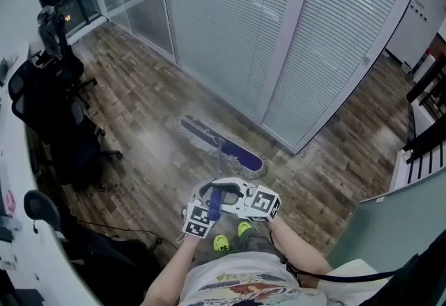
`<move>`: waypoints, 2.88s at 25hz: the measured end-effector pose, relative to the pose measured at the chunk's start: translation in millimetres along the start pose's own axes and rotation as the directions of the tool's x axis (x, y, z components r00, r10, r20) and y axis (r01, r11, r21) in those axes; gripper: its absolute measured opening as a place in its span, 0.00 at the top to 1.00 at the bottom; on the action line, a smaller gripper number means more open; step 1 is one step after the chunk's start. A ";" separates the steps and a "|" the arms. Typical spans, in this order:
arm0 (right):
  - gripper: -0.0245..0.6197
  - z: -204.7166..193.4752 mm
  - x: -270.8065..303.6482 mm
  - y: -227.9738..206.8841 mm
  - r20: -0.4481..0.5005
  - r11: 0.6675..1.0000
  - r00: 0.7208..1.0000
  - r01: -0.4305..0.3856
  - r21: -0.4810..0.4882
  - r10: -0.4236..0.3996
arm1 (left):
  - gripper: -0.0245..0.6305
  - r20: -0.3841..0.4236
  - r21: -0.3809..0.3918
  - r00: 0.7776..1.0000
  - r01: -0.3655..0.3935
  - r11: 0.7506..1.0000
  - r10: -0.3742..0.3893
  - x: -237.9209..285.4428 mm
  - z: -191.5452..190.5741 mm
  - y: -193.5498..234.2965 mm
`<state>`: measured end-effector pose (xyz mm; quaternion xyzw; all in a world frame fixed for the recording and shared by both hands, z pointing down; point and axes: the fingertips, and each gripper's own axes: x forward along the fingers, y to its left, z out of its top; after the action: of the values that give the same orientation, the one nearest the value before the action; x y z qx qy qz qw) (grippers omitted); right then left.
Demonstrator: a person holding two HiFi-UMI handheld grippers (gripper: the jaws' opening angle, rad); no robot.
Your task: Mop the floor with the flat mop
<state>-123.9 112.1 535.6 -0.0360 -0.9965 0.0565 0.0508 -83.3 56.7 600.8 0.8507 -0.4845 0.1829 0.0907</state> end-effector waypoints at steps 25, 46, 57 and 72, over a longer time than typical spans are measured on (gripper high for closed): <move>0.65 -44.8 -231.0 272.7 0.059 0.995 0.995 -0.089 0.041 0.086 | 0.77 -0.052 0.029 0.994 -0.098 0.995 0.099 -91.3 -33.0 -341.6; 0.63 -44.4 -226.4 272.4 0.049 0.982 0.981 -0.188 0.024 0.187 | 0.77 0.014 0.058 0.989 -0.144 0.988 0.144 -93.5 -29.6 -335.4; 0.63 -30.9 -148.3 189.7 0.015 0.981 0.981 -0.195 0.023 0.195 | 0.78 0.006 0.036 0.991 -0.137 0.990 0.137 -67.4 -25.0 -225.1; 0.63 0.2 -36.2 60.1 0.014 0.989 0.989 -0.149 0.017 0.149 | 0.78 0.006 0.056 0.995 -0.095 0.994 0.095 -28.3 -7.0 -60.4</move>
<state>-84.0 168.8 524.8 -0.1096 -0.9907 0.0694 0.0404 -46.2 112.5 597.3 0.8292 -0.5192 0.1990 0.0572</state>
